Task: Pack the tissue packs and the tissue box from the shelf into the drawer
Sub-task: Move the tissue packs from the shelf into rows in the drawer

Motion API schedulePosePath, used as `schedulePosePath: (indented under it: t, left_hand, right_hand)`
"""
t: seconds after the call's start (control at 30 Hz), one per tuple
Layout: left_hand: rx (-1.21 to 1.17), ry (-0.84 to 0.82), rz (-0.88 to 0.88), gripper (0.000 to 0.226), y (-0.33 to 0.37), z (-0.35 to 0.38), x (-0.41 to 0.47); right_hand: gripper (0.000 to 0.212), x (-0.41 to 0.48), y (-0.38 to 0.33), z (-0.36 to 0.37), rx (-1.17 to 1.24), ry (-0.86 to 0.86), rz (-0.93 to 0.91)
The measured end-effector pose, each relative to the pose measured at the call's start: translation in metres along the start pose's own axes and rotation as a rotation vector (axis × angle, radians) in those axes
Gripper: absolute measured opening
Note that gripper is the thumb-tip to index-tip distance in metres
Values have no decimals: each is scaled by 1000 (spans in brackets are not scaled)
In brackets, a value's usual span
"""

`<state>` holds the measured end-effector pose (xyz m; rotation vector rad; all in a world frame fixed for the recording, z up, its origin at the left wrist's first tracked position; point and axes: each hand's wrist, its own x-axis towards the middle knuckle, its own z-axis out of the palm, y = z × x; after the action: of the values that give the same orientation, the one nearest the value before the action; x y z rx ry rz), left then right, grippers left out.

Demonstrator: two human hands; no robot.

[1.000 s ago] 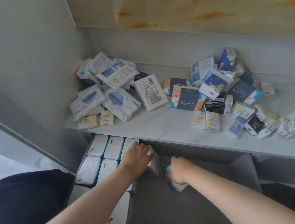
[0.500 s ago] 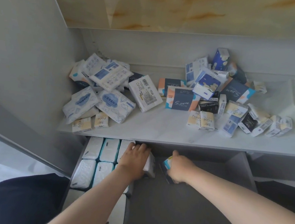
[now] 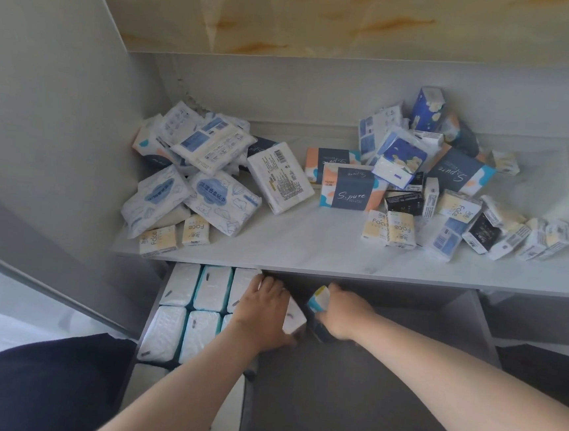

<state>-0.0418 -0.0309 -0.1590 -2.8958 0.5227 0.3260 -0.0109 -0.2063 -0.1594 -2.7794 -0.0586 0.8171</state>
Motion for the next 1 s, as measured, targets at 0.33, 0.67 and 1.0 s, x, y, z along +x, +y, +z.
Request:
schedulePosePath:
  t: [0.33,0.67,1.0]
  left_hand:
    - [91,-32,-1,46,-7,-1,-5]
    - [-40,103,81,45,-18,9,-18]
    - [-56,49,58,57,-31,4,-30]
  right_hand:
    - [61,10,-10,8,225,-36,-69]
    - [55,9,-34,20,704,-86,179]
    - [48,6,-34,20,912,-410,215]
